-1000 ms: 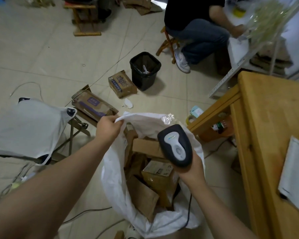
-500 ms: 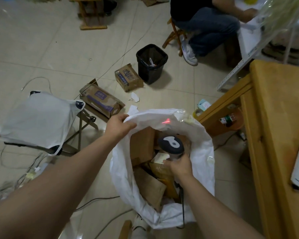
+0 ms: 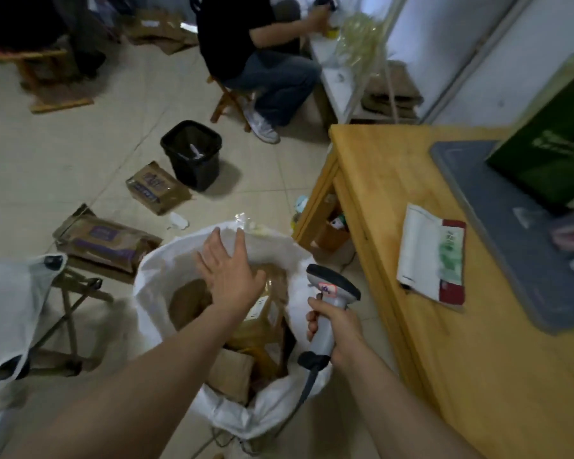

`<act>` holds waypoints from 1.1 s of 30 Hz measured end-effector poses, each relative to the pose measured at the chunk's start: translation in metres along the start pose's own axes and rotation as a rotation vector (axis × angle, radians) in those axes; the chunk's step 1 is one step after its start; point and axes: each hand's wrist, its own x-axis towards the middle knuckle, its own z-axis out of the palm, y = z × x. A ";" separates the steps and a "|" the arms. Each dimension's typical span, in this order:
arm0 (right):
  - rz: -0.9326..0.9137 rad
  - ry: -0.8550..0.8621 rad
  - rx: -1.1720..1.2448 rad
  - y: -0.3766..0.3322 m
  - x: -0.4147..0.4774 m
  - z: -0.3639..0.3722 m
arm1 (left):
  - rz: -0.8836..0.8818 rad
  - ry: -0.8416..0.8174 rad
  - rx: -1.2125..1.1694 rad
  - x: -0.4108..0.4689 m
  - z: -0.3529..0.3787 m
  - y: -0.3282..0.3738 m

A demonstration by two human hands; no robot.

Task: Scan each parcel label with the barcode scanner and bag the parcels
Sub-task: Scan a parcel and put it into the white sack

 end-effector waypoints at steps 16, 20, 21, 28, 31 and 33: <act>-0.343 0.320 0.683 -0.056 -0.130 -0.310 | 0.915 -0.385 0.054 -0.165 0.083 0.336; -0.397 0.502 0.767 -0.029 -0.159 -0.399 | 1.115 -0.556 0.086 -0.235 0.125 0.396; -0.393 0.526 0.778 -0.020 -0.165 -0.417 | 1.161 -0.598 0.136 -0.250 0.139 0.408; -0.311 0.606 0.842 0.041 -0.183 -0.505 | 1.350 -0.731 0.511 -0.342 0.242 0.456; -0.282 0.623 0.820 0.059 -0.187 -0.527 | 1.310 -0.695 0.668 -0.354 0.267 0.461; -0.272 0.629 0.806 0.070 -0.188 -0.539 | 1.230 -0.713 0.699 -0.352 0.274 0.456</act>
